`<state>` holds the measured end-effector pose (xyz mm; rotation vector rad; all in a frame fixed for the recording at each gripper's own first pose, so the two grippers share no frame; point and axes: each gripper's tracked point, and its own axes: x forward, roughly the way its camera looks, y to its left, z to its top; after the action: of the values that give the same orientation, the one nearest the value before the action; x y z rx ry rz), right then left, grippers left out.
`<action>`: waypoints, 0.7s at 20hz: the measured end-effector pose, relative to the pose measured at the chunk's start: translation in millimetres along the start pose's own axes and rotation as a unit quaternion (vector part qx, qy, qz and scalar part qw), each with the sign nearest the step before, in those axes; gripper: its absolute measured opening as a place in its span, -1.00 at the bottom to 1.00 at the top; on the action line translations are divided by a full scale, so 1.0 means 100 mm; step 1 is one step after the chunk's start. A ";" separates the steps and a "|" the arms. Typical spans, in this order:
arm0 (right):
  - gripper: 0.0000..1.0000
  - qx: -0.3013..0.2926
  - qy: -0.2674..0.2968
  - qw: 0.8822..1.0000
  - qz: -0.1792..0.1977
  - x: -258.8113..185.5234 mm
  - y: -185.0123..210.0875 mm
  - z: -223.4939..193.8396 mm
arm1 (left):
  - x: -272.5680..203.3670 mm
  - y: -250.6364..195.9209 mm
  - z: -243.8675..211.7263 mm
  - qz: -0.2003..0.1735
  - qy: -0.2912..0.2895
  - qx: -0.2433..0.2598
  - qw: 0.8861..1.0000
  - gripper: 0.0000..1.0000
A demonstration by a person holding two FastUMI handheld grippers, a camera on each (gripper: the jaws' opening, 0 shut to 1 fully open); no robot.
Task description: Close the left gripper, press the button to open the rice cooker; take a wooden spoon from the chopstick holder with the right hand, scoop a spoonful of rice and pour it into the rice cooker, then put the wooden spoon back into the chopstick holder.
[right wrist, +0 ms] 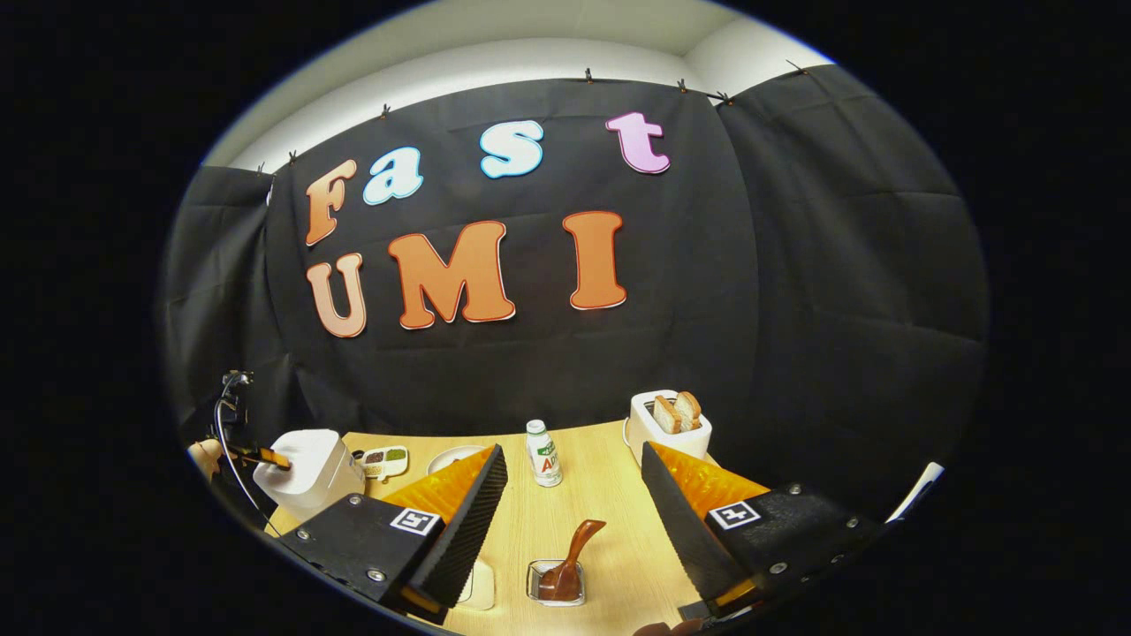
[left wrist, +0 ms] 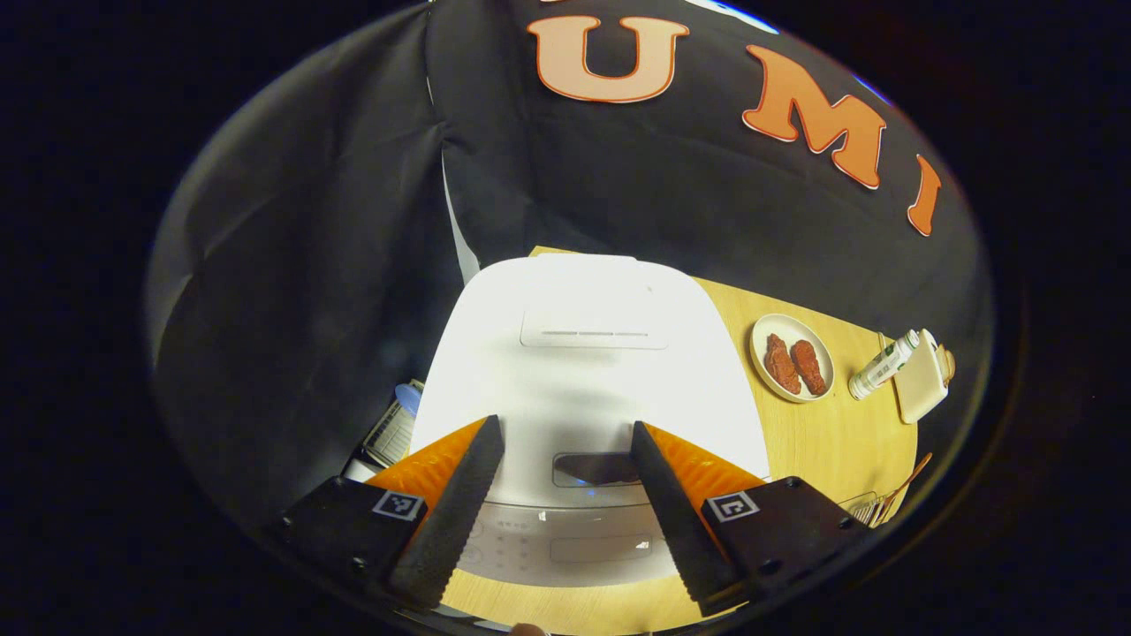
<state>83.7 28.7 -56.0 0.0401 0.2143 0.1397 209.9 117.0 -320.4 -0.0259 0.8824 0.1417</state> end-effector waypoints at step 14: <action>0.89 -0.008 0.002 1.000 0.009 0.04 0.15 0.02 | -0.79 0.01 0.65 0.016 -0.136 -0.002 0.991 0.97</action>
<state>85.5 43.6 -54.0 0.0248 0.2169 0.1593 210.0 114.5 -217.9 0.0041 0.6107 0.1724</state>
